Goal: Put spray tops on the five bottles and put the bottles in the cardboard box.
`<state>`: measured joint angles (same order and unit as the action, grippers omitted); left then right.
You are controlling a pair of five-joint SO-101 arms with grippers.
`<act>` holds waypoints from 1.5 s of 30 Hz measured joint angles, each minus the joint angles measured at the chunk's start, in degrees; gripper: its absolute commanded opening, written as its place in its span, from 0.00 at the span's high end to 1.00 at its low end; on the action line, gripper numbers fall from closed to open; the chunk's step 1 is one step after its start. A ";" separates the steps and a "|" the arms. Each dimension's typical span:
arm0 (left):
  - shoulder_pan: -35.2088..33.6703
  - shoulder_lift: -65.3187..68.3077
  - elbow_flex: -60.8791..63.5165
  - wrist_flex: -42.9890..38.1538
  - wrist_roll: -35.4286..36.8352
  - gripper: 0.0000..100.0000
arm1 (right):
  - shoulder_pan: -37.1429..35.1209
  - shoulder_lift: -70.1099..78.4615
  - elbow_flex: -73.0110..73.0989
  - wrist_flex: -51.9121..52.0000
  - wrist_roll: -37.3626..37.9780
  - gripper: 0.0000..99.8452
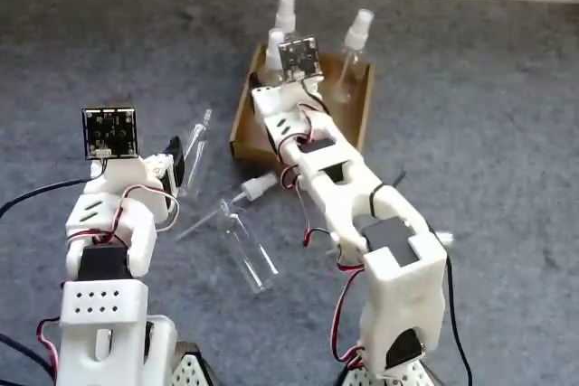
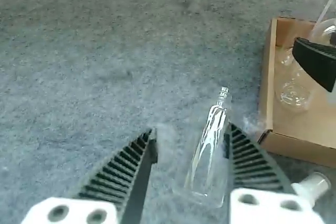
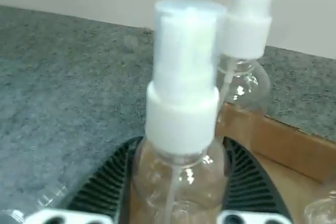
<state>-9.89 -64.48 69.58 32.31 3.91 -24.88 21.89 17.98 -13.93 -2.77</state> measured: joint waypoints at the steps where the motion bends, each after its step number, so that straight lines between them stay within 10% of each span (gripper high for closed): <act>1: 0.00 0.00 0.00 0.00 0.00 0.84 | 0.00 0.00 0.00 0.00 0.00 0.85; 45: 0.18 0.00 0.00 0.00 -1.85 0.84 | 0.00 -5.10 0.09 0.18 0.00 0.68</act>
<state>-9.71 -64.48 69.58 32.31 2.07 -24.88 16.79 18.07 -13.76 -2.77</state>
